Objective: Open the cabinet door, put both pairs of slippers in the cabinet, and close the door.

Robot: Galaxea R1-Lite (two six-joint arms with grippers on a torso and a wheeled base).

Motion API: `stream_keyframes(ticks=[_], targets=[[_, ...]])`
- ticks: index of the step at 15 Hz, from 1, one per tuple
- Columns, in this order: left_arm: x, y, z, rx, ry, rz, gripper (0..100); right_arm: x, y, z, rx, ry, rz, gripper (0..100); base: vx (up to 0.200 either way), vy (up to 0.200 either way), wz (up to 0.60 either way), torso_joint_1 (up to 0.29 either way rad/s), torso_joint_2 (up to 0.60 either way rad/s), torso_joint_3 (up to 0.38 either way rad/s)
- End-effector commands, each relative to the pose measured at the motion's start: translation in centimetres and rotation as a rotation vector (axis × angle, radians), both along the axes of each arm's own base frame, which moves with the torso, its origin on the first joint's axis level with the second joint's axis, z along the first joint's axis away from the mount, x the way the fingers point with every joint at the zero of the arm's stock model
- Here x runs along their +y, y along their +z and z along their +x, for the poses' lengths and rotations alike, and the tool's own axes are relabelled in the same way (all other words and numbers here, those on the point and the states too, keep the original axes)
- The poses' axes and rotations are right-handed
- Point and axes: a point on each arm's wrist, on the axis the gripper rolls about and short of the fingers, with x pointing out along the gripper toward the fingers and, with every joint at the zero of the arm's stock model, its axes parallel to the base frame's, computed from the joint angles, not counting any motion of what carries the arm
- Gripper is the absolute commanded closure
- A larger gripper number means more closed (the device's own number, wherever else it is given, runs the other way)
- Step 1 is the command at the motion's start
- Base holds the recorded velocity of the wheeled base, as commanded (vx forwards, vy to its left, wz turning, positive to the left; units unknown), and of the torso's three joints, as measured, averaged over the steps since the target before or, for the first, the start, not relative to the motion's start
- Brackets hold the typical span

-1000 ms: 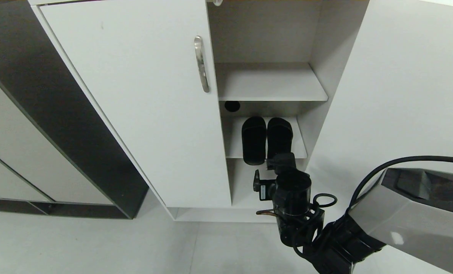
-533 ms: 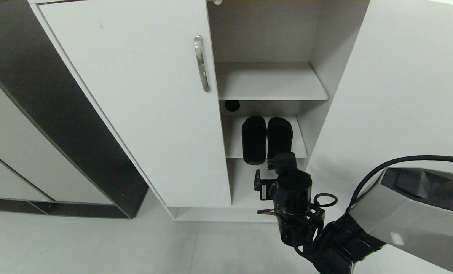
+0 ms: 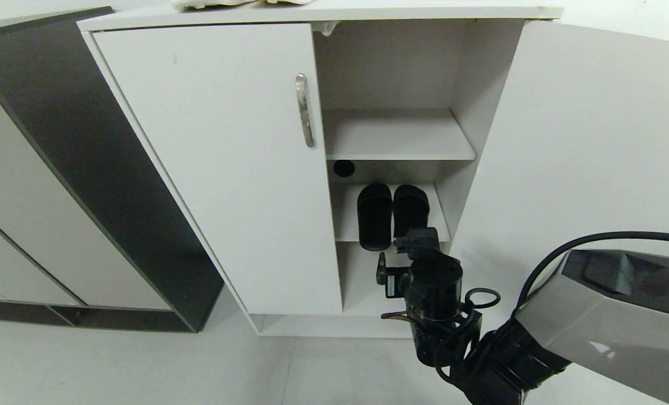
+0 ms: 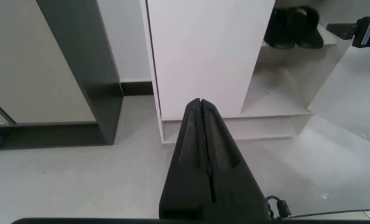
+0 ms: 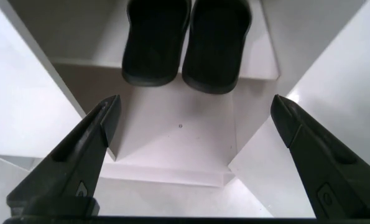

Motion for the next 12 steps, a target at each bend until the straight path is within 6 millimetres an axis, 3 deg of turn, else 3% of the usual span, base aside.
stream_keyframes(ticks=[1,12], targets=[[0.0,0.01,0.01,0.001,0.0,0.0,100,-0.02,-0.3,0.01,0.006,0.0,-0.007,0,0.0,0.0,0.0,-0.002,0.0,0.203],[0.0,0.01,0.01,0.001,0.0,0.001,100,-0.43,-0.49,0.22,0.012,-0.011,-0.013,0,0.0,0.0,0.0,0.002,0.0,0.168]])
